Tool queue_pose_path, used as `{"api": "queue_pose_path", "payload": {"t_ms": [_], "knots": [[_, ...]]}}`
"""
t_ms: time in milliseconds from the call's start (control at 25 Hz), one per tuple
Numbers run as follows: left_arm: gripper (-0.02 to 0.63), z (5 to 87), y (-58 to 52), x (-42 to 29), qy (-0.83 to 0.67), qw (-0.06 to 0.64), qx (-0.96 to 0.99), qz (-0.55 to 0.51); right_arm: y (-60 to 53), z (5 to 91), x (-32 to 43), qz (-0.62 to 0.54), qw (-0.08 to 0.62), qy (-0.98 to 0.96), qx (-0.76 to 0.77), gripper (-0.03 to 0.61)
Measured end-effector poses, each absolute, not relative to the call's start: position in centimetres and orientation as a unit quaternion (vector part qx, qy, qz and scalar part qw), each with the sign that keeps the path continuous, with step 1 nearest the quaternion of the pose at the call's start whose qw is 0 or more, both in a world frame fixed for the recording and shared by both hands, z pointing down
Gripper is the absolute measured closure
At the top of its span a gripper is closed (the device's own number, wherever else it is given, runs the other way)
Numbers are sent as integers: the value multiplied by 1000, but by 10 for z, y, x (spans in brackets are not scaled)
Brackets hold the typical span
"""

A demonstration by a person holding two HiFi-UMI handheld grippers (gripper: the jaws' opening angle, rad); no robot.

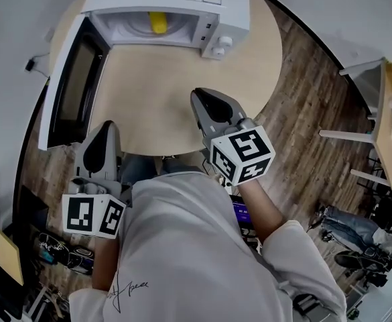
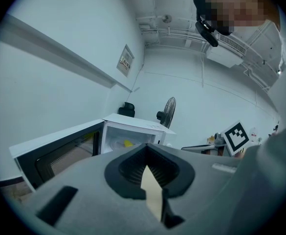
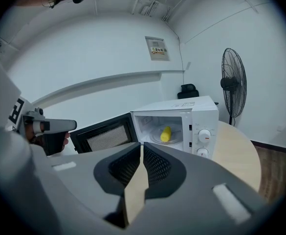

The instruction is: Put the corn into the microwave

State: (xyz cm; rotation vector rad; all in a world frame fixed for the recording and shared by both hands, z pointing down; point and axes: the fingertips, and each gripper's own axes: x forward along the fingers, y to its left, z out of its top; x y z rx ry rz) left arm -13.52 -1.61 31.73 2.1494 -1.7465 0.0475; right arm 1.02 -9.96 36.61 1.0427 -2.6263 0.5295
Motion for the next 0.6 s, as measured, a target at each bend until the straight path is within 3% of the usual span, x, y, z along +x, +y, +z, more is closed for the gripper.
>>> {"api": "queue_pose_path", "payload": {"t_ms": [600], "knots": [[618, 327, 9, -159, -649, 186, 737, 31, -66, 343, 27, 189, 120, -914, 339, 566]]}}
